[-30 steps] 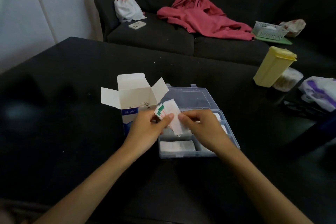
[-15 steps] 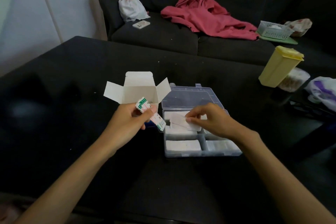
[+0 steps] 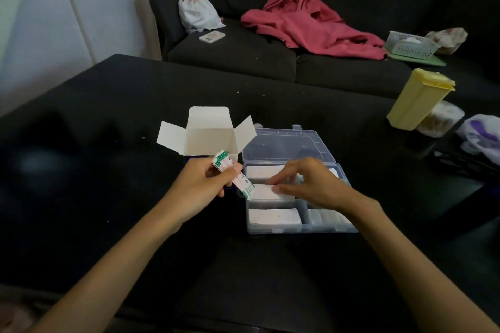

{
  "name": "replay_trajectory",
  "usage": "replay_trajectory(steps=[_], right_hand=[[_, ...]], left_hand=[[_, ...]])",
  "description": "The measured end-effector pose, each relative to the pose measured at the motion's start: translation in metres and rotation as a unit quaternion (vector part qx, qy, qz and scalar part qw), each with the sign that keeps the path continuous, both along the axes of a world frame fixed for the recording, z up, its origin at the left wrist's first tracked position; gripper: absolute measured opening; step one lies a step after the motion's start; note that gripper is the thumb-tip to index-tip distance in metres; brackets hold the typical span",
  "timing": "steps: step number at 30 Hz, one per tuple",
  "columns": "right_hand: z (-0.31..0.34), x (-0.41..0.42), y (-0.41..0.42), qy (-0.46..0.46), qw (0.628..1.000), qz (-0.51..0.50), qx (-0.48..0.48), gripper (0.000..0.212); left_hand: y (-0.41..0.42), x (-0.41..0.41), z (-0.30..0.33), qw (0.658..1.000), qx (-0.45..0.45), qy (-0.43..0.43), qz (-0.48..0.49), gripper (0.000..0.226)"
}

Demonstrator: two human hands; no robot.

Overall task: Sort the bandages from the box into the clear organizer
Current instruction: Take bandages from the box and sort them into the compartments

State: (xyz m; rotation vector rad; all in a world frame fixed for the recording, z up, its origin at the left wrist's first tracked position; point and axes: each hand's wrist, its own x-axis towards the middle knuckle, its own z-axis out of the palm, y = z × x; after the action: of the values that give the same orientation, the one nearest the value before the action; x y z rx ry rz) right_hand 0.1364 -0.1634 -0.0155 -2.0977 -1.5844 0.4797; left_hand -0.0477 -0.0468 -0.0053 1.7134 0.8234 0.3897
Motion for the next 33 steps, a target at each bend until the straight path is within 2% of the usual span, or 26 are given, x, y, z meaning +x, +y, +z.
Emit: replay_trajectory(steps=[6, 8, 9, 11, 14, 16, 19, 21, 22, 24, 26, 28, 30, 31, 33], right_hand=[[0.001, 0.003, -0.004, -0.032, 0.999, 0.001, -0.033, 0.023], [0.006, 0.002, -0.005, -0.025, 0.999, -0.028, -0.005, 0.026], [0.011, 0.001, -0.005, 0.000, 0.998, -0.064, 0.022, 0.026], [0.023, 0.000, -0.011, 0.118, 0.981, -0.139, 0.061, 0.026], [0.032, -0.008, -0.020, 0.334, 0.927, -0.170, 0.005, 0.026], [0.026, -0.013, -0.024, 0.384, 0.905, -0.182, 0.008, 0.019], [0.021, -0.013, -0.030, 0.382, 0.897, -0.216, 0.061, 0.010], [0.022, -0.011, -0.033, 0.366, 0.902, -0.206, 0.095, 0.007], [0.021, -0.011, -0.034, 0.328, 0.916, -0.193, 0.125, 0.006], [0.020, -0.013, -0.036, 0.182, 0.951, -0.139, 0.206, 0.011], [0.018, -0.012, -0.036, 0.035, 0.966, -0.066, 0.249, 0.016], [0.016, -0.010, -0.037, -0.053, 0.970, -0.037, 0.236, 0.017], [0.015, -0.006, -0.037, -0.069, 0.976, -0.052, 0.200, 0.025], [0.015, -0.005, -0.036, -0.044, 0.978, -0.072, 0.189, 0.032], [0.018, -0.006, -0.034, 0.076, 0.974, -0.116, 0.177, 0.035]], left_hand=[[-0.007, 0.004, 0.001, 0.997, -0.070, 0.011, -0.005, 0.023], [-0.010, 0.006, 0.001, 0.997, -0.083, 0.002, -0.005, 0.022], [-0.012, 0.008, 0.001, 0.996, -0.089, -0.008, -0.007, 0.020], [-0.018, 0.013, 0.001, 0.995, -0.094, -0.038, -0.015, 0.017], [-0.025, 0.020, -0.001, 0.991, -0.096, -0.082, -0.036, 0.013], [-0.030, 0.026, -0.002, 0.991, -0.087, -0.088, -0.053, 0.009], [-0.034, 0.032, -0.003, 0.988, -0.116, -0.094, -0.035, 0.010], [-0.034, 0.034, 0.000, 0.973, -0.198, -0.115, -0.012, 0.021], [-0.033, 0.035, 0.003, 0.959, -0.254, -0.127, -0.007, 0.026], [-0.032, 0.036, 0.009, 0.921, -0.359, -0.151, -0.006, 0.033], [-0.031, 0.037, 0.011, 0.897, -0.411, -0.165, -0.002, 0.029], [-0.030, 0.037, 0.009, 0.907, -0.390, -0.161, 0.005, 0.021], [-0.029, 0.037, 0.005, 0.935, -0.322, -0.147, 0.003, 0.017], [-0.029, 0.037, 0.003, 0.946, -0.289, -0.144, 0.004, 0.015], [-0.030, 0.038, 0.002, 0.957, -0.249, -0.150, 0.011, 0.013]])
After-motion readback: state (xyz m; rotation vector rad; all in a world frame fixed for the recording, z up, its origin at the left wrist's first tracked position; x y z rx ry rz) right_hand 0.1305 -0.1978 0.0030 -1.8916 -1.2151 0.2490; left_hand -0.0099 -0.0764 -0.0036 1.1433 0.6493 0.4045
